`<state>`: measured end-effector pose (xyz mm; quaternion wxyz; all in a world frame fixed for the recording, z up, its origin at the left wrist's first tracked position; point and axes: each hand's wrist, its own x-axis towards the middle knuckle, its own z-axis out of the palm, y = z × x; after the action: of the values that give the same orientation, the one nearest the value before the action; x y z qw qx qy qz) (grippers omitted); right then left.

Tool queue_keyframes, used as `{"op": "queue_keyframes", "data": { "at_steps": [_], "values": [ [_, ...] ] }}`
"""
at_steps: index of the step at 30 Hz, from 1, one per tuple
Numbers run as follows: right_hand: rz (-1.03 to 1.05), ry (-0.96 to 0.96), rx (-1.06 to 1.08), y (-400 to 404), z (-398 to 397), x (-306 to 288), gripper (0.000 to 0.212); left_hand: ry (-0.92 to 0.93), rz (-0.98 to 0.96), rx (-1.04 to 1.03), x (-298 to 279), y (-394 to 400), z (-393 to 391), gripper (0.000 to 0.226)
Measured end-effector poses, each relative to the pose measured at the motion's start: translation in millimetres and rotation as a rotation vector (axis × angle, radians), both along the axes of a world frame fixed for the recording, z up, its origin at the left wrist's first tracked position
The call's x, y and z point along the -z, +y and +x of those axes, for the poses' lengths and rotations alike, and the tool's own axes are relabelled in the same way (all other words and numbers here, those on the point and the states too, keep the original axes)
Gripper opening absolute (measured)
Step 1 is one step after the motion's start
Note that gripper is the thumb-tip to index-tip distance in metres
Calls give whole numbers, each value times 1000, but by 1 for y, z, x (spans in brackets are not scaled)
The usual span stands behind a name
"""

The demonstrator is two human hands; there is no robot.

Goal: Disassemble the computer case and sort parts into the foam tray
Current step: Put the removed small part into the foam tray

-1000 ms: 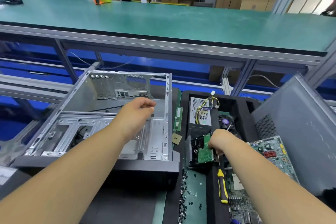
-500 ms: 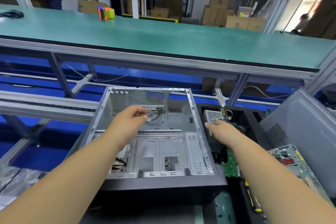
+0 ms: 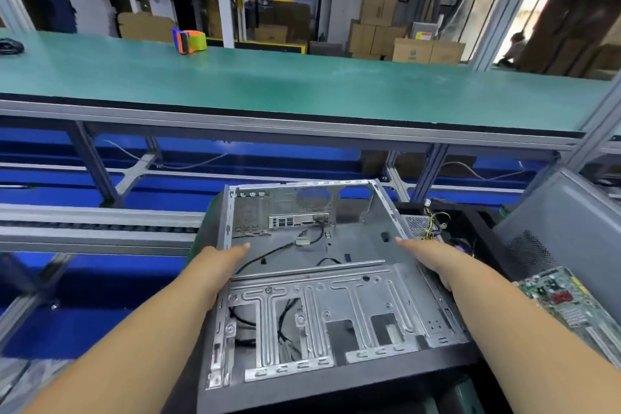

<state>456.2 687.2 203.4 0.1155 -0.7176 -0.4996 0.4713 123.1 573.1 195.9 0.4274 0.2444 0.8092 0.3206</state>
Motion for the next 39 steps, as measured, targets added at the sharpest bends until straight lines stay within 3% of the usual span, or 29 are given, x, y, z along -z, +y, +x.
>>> {"op": "queue_keyframes", "data": {
  "at_steps": [3, 7, 11, 14, 18, 24, 27, 33, 39],
  "values": [
    [-20, -6, -45, 10, -4, -2, 75, -20, -8, -57, 1, 9, -4, 67],
    [-24, -221, -142, 24, -15, -9, 47, 125, -116, 26, -4, 19, -11, 19],
    [-12, -282, -179, 25, -17, -18, 38, 139, -109, 62, -10, 21, -25, 7],
    [76, -206, -151, 31, -13, -31, 30, 143, 6, 18, -21, 27, -42, 18],
    [238, -187, -117, 50, -19, -56, 18, 260, 243, -26, -49, 50, -62, 8],
    [448, 85, -32, 73, -43, -68, 10, 97, 564, 14, -69, 93, -87, 32],
    [559, 127, -19, 83, -51, -59, 8, 88, 675, 11, -59, 108, -95, 39],
    [630, 152, -20, 90, -57, -30, 14, -47, 751, -33, -15, 107, -96, 66],
    [610, 174, -22, 83, -44, -1, 19, -62, 802, -12, 6, 95, -89, 66]
  ]
}}
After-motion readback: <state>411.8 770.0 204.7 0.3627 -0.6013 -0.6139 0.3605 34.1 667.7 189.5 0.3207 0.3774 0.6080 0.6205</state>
